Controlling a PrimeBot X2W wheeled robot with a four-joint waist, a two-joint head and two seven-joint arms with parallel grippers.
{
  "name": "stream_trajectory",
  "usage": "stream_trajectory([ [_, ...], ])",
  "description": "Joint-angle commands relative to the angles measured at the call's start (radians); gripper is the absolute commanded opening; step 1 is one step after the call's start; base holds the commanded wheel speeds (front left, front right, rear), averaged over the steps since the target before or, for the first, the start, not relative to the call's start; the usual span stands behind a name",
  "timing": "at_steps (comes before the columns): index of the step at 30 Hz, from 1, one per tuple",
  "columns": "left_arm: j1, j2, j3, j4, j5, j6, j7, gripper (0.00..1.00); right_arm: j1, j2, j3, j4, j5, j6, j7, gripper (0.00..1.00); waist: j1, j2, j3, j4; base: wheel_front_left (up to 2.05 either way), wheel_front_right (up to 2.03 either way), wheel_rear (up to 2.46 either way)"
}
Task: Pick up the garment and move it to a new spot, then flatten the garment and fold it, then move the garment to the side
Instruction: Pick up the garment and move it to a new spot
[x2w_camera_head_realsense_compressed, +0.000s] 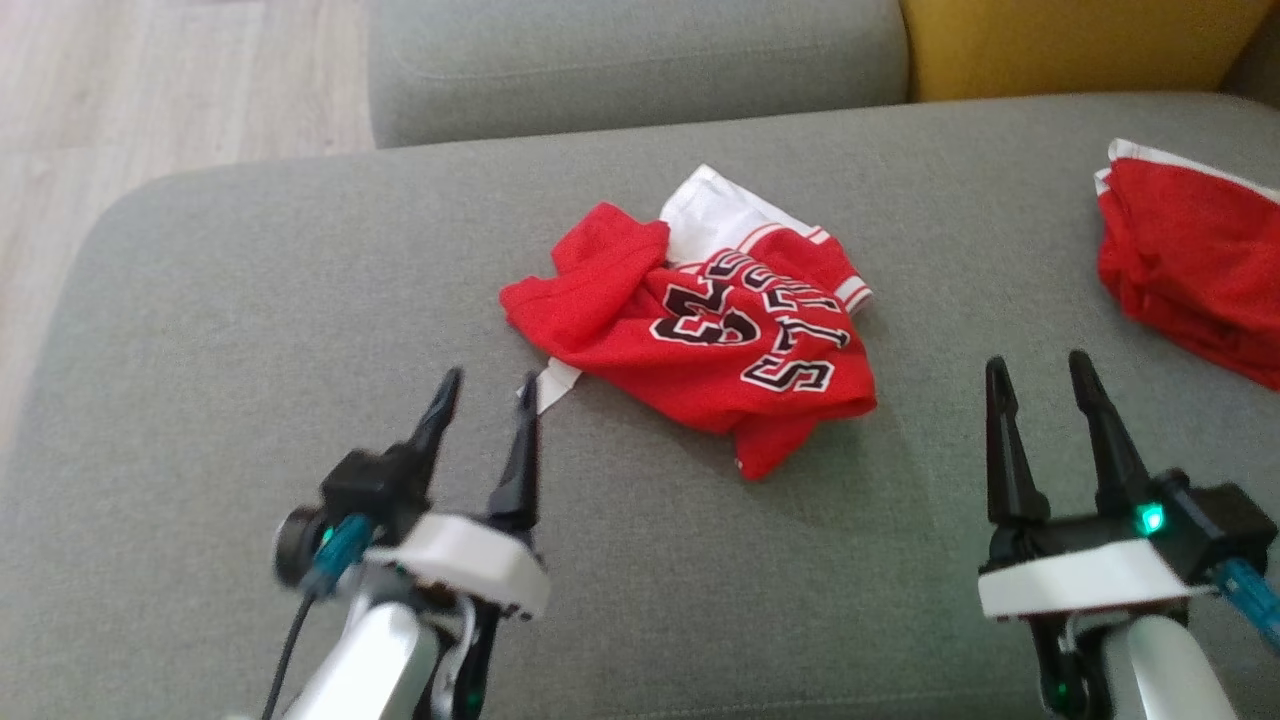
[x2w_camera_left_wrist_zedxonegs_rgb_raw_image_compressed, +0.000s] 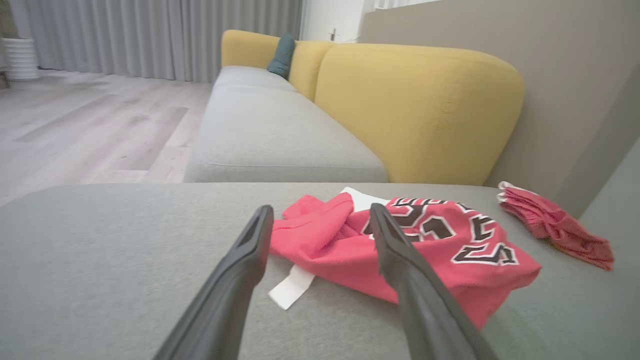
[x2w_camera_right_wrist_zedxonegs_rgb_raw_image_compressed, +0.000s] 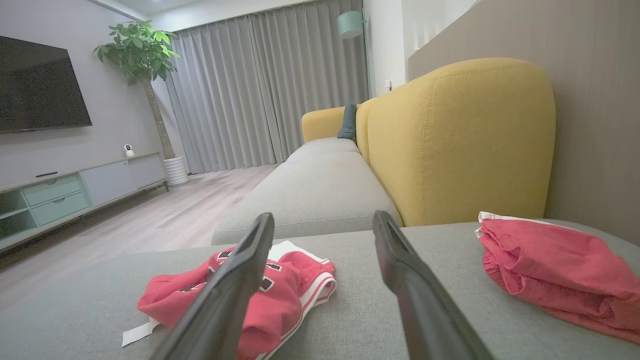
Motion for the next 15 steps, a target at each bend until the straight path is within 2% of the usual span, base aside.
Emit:
stream_trajectory([
  [1, -0.011, 0.013, 0.064, -0.059, 0.025, 0.014, -0.012, 1.0, -0.007, -0.003, 0.02, -0.032, 0.009, -0.001, -0.002, 1.0, 0.0001, -0.0001, -0.015, 0.013, 0.0, 0.0, 0.0],
  [7, 0.102, 0.002, 0.142, -0.135, 0.062, 0.018, -0.012, 1.0, 0.02, -0.003, 0.029, -0.027, 0.025, -0.001, -0.004, 1.0, 0.0001, -0.0001, -0.028, 0.024, 0.0, 0.0, 0.0],
  [15, 0.171, -0.018, 0.196, -0.166, 0.09, -0.001, -0.012, 1.0, 0.025, -0.003, 0.028, -0.009, 0.019, -0.001, -0.006, 1.0, 0.0001, -0.0001, -0.032, 0.037, 0.0, 0.0, 0.0],
])
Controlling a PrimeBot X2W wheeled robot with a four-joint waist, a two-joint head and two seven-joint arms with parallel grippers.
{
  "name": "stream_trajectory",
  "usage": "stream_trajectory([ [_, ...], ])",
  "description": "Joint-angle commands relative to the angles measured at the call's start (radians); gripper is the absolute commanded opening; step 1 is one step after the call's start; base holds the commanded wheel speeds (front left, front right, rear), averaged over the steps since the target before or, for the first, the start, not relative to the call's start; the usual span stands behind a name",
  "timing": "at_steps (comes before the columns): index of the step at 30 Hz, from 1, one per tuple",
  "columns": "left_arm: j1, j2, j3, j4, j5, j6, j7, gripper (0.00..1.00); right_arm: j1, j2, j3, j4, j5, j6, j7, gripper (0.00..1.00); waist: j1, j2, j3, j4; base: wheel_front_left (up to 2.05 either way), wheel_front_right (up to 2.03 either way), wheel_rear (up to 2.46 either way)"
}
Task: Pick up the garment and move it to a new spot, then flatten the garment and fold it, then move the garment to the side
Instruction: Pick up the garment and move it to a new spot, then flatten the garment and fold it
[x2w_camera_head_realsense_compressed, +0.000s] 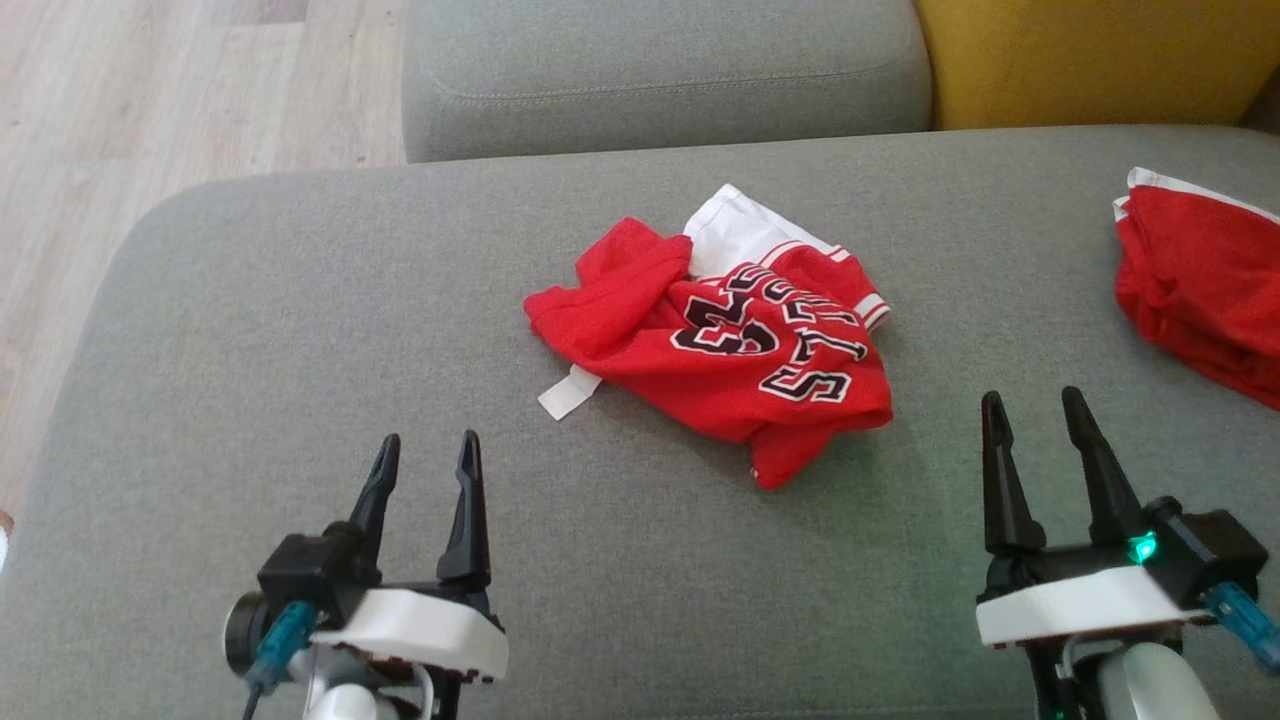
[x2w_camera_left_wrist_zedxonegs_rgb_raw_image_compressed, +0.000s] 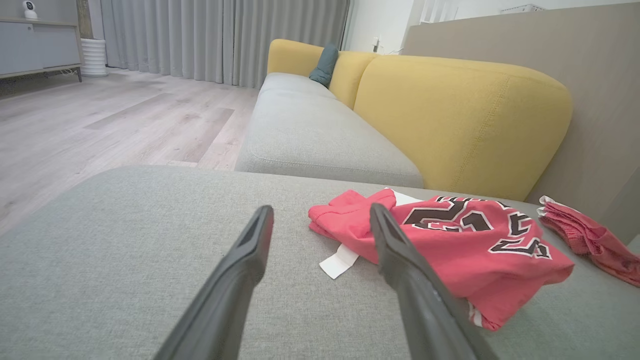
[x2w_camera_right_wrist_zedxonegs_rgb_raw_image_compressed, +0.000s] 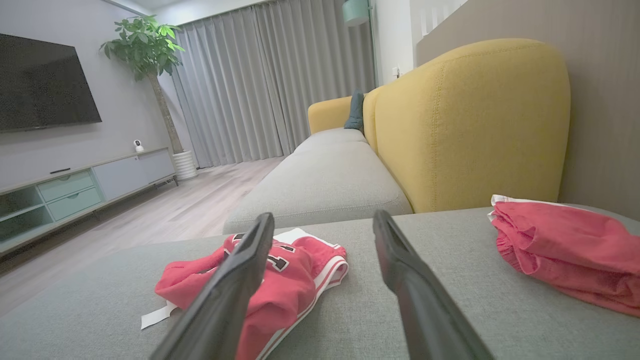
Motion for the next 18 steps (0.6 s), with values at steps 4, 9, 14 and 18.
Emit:
stream_trajectory([
  [4, -0.034, -0.013, 0.054, -0.031, 0.019, -0.016, -0.012, 1.0, -0.025, -0.004, 0.028, -0.021, -0.004, -0.001, -0.004, 1.0, 0.0001, -0.0001, 0.002, 0.004, 0.0, 0.0, 0.0],
  [9, -0.029, -0.025, 0.069, -0.019, 0.03, -0.03, -0.012, 1.0, -0.028, -0.004, 0.031, -0.014, -0.004, -0.001, -0.002, 1.0, 0.0001, -0.0001, 0.004, 0.005, 0.0, 0.0, 0.0],
  [14, -0.028, -0.034, 0.079, -0.009, 0.04, -0.043, -0.012, 1.0, -0.03, -0.004, 0.03, -0.01, -0.005, -0.001, 0.0, 1.0, 0.0001, -0.0001, 0.007, 0.006, 0.0, 0.0, 0.0],
  [18, -0.028, -0.04, 0.086, -0.007, 0.047, -0.052, -0.012, 1.0, -0.031, -0.004, 0.027, -0.01, -0.005, -0.001, -0.001, 1.0, 0.0001, -0.0001, 0.012, 0.008, 0.0, 0.0, 0.0],
])
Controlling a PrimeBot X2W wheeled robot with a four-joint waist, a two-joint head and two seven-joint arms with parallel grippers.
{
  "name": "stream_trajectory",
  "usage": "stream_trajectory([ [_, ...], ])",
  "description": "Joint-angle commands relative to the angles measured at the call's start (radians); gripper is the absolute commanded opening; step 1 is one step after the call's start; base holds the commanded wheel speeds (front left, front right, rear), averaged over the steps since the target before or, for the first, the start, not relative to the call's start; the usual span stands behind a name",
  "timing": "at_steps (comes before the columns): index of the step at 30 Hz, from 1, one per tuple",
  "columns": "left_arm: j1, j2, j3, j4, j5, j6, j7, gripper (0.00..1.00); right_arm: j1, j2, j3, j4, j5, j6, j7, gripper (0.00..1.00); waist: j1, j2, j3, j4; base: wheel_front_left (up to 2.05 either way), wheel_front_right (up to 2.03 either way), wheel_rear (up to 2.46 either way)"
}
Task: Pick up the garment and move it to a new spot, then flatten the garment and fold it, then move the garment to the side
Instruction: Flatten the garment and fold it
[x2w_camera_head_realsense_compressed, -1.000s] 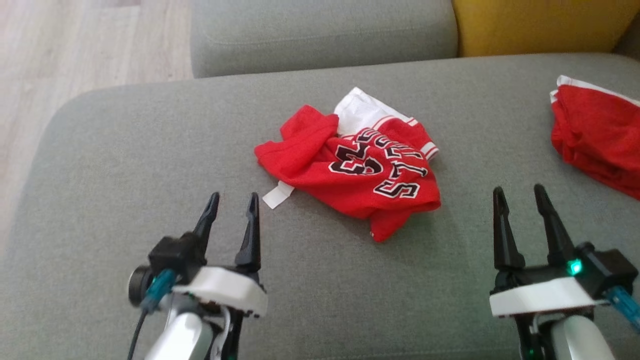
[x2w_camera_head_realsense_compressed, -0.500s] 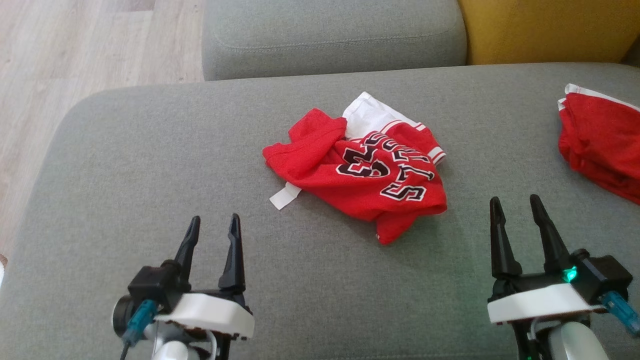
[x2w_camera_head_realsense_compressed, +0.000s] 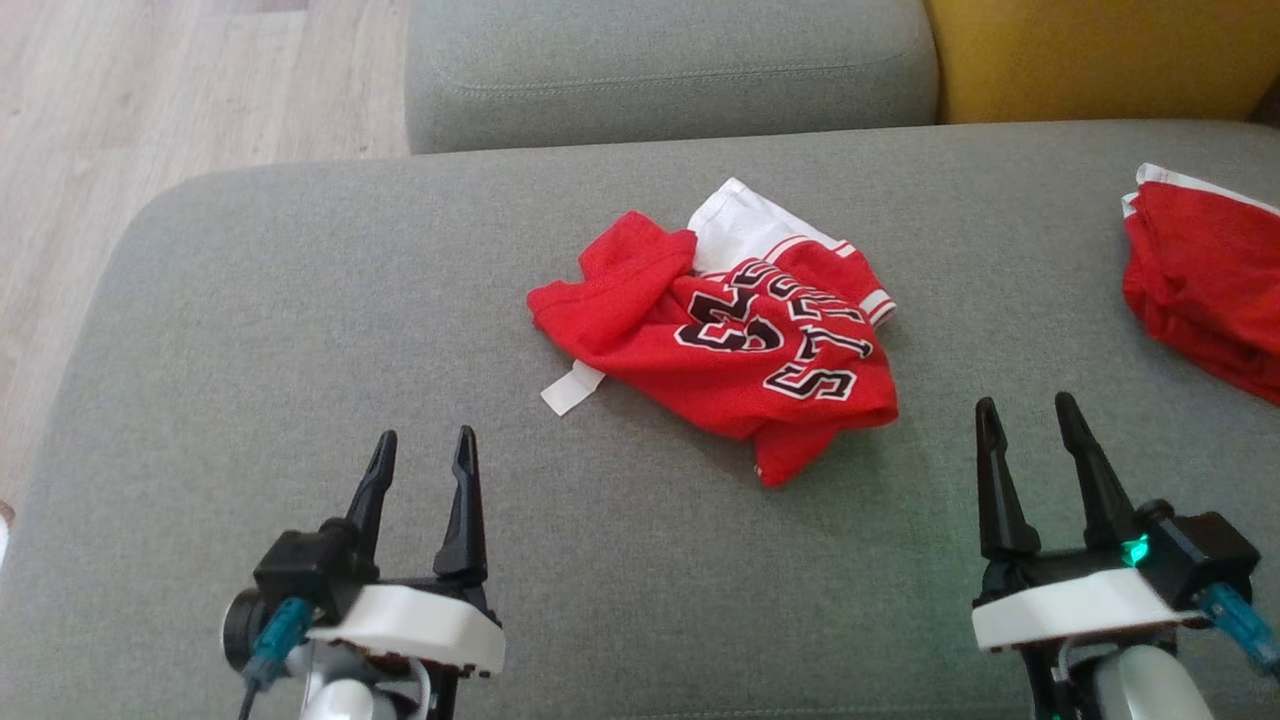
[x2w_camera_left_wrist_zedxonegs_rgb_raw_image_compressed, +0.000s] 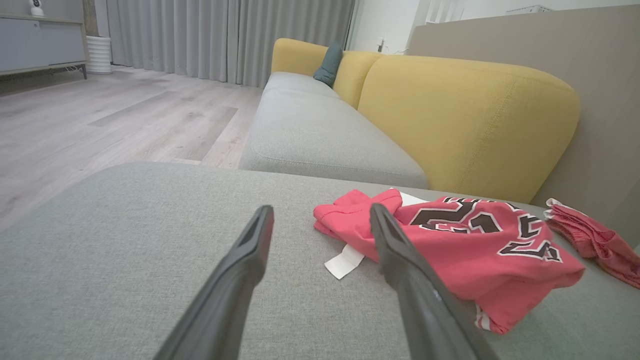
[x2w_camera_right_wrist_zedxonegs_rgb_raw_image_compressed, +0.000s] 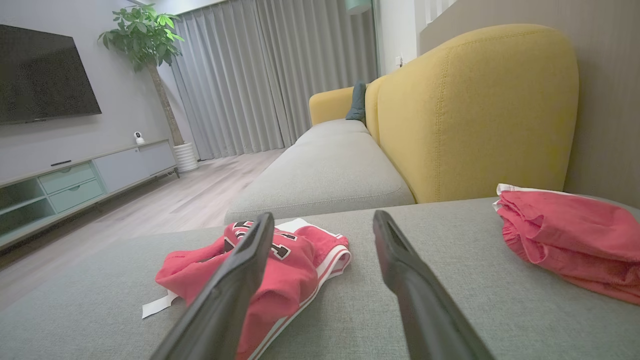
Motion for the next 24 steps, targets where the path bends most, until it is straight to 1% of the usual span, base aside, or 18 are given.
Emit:
stream_trajectory([
  [1, -0.03, -0.002, 0.04, -0.028, 0.015, -0.009, -0.012, 1.0, -0.032, -0.004, 0.02, -0.028, -0.004, -0.001, -0.001, 1.0, 0.0, 0.0, 0.004, 0.001, 0.0, 0.0, 0.0],
  [9, -0.033, -0.011, 0.054, -0.026, 0.03, -0.021, -0.012, 1.0, -0.04, -0.004, 0.018, -0.026, -0.005, -0.001, -0.002, 1.0, 0.0, 0.0, 0.02, 0.001, 0.0, 0.0, 0.0],
  [15, -0.06, -0.014, 0.053, -0.014, 0.046, -0.037, -0.012, 1.0, -0.052, -0.004, 0.023, -0.031, -0.004, -0.001, -0.005, 1.0, 0.0, 0.0, 0.049, -0.014, 0.0, 0.0, 0.0],
  [19, -0.127, -0.01, 0.036, 0.031, 0.057, -0.059, -0.006, 1.0, -0.07, -0.004, 0.03, -0.039, -0.002, -0.001, -0.007, 1.0, 0.0, 0.0, 0.086, -0.039, 0.0, 0.0, 0.0],
  [24, -0.267, -0.002, 0.024, 0.138, 0.06, -0.093, 0.055, 1.0, -0.105, -0.004, 0.052, -0.04, 0.003, -0.001, -0.011, 1.0, 0.0, 0.0, 0.149, -0.095, 0.0, 0.0, 0.0],
])
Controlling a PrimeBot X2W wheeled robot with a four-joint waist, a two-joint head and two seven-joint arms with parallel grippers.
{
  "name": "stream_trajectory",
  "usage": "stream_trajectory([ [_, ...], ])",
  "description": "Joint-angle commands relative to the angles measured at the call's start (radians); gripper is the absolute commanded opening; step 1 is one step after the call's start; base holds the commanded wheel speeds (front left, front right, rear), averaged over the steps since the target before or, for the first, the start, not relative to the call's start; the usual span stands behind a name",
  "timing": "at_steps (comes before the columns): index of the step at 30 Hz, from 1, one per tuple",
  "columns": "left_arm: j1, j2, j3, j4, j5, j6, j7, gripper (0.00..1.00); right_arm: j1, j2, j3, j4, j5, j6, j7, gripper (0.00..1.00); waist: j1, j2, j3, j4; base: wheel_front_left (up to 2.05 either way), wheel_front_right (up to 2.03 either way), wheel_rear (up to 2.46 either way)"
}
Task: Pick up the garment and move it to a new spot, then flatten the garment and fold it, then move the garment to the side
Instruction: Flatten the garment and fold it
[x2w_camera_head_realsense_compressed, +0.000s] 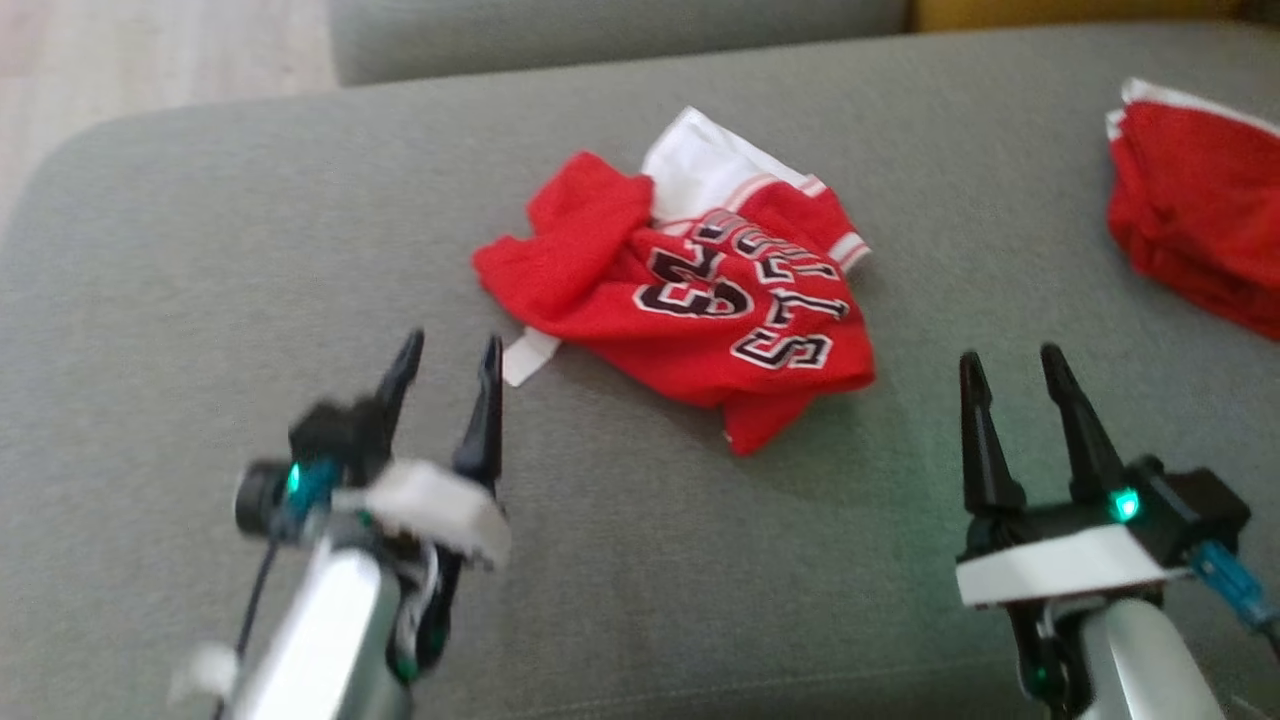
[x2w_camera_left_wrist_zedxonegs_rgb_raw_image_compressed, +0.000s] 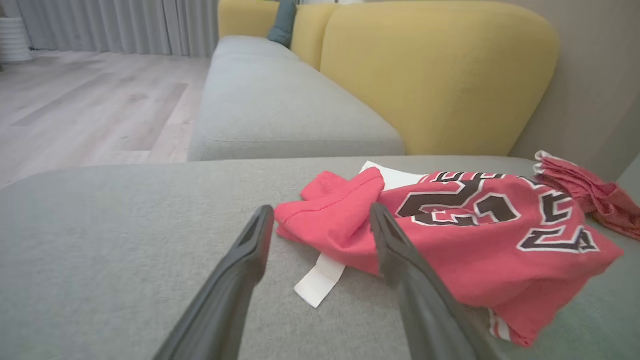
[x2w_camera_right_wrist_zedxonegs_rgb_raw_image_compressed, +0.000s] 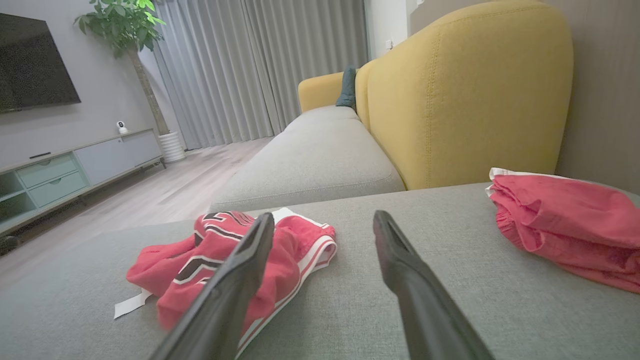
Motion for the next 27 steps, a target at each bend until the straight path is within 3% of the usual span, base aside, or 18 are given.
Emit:
stream_trajectory([
  [1, -0.064, 0.009, 0.03, -0.01, 0.004, -0.005, 0.01, 1.0, -0.045, -0.004, 0.031, -0.036, 0.004, -0.001, -0.011, 1.0, 0.0, 0.0, 0.043, -0.043, 0.0, 0.0, 0.0],
  [8, -0.228, 0.015, 0.092, 0.179, -0.085, -0.022, 0.119, 1.0, -0.082, -0.004, 0.046, -0.021, 0.021, -0.001, -0.019, 1.0, 0.0, 0.0, 0.12, -0.132, 0.0, 0.0, 0.0],
  [17, -0.308, 0.04, 0.127, 0.343, -0.115, -0.011, 0.158, 1.0, -0.092, -0.004, 0.052, -0.009, 0.045, -0.001, -0.023, 1.0, 0.0, 0.0, 0.149, -0.191, 0.0, 0.0, 0.0],
  [18, -0.311, 0.041, 0.126, 0.356, -0.116, -0.01, 0.161, 0.95, -0.092, -0.004, 0.052, -0.011, 0.047, -0.001, -0.023, 1.0, 0.0, 0.0, 0.149, -0.192, 0.0, 0.0, 0.0],
  [19, -0.315, 0.04, 0.127, 0.366, -0.118, -0.009, 0.162, 0.76, -0.092, -0.004, 0.051, -0.013, 0.049, -0.001, -0.023, 1.0, 0.0, 0.0, 0.149, -0.193, 0.0, 0.0, 0.0],
  [20, -0.317, 0.039, 0.127, 0.377, -0.119, -0.007, 0.163, 0.46, -0.092, -0.004, 0.051, -0.015, 0.051, -0.001, -0.023, 1.0, 0.0, 0.0, 0.149, -0.193, 0.0, 0.0, 0.0],
  [22, -0.323, 0.041, 0.123, 0.392, -0.116, -0.008, 0.153, 0.1, -0.093, -0.004, 0.052, -0.02, 0.054, -0.001, -0.023, 1.0, 0.0, 0.0, 0.147, -0.192, 0.0, 0.0, 0.0],
  [23, -0.325, 0.042, 0.121, 0.396, -0.113, -0.008, 0.14, 0.0, -0.094, -0.004, 0.052, -0.023, 0.055, -0.001, -0.023, 1.0, 0.0, 0.0, 0.145, -0.19, 0.0, 0.0, 0.0],
  [27, -0.325, 0.041, 0.124, 0.38, -0.108, -0.007, 0.061, 0.0, -0.087, -0.004, 0.039, -0.029, 0.049, -0.001, -0.024, 1.0, 0.0, 0.0, 0.132, -0.17, 0.0, 0.0, 0.0],
])
